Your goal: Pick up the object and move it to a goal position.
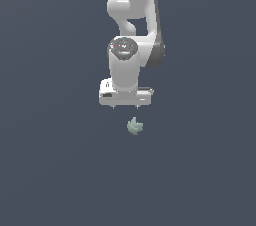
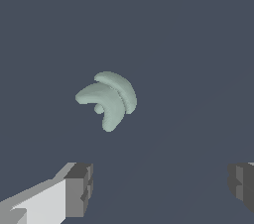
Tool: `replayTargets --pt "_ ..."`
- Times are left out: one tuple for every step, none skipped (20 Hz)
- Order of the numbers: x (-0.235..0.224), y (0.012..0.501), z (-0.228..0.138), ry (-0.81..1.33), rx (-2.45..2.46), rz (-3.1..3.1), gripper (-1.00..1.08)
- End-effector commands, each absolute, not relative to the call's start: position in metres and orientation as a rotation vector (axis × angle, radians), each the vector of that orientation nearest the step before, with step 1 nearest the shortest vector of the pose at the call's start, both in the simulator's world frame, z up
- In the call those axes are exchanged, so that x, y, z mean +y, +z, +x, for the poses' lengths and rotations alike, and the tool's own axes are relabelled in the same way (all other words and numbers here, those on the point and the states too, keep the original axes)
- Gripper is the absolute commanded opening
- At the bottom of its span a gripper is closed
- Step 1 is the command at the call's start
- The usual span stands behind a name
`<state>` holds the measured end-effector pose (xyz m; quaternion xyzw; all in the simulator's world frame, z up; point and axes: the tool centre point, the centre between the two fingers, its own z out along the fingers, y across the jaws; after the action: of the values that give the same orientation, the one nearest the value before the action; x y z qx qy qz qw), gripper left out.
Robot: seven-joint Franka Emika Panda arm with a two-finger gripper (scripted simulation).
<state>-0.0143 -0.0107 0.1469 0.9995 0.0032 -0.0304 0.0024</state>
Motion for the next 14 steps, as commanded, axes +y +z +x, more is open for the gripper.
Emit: replayTargets --pt "-0.011 0.147 -0.014 -0.095 0.010 3.135 1.00" --pt "-0.011 0.147 -0.014 -0.094 0.010 3.135 1.00" --pt "-0.010 0.147 -0.013 -0.092 0.010 3.134 1.00" --pt "-0.009 0.148 -0.012 -0.088 0.011 3.133 1.00" --pt "-0.008 0.148 -0.010 -0.082 0.011 3.132 1.00" --pt "-0.006 0.149 -0.008 -0.075 0.012 3.130 1.00" --pt "-0.004 0.150 -0.006 -0.067 0.013 3.128 1.00" --pt "-0.002 0.151 -0.004 -0.061 0.014 3.126 1.00" --pt "-0.001 0.151 -0.003 -0.057 0.015 3.125 1.00" --pt "-0.001 0.152 -0.002 -0.054 0.015 3.124 1.00" --pt "0.000 0.152 -0.002 -0.053 0.016 3.124 1.00" --pt "-0.001 0.152 -0.002 -0.053 0.016 3.124 1.00" --pt "-0.001 0.152 -0.002 -0.055 0.015 3.124 1.00" --pt "-0.001 0.152 -0.003 -0.056 0.013 3.124 1.00"
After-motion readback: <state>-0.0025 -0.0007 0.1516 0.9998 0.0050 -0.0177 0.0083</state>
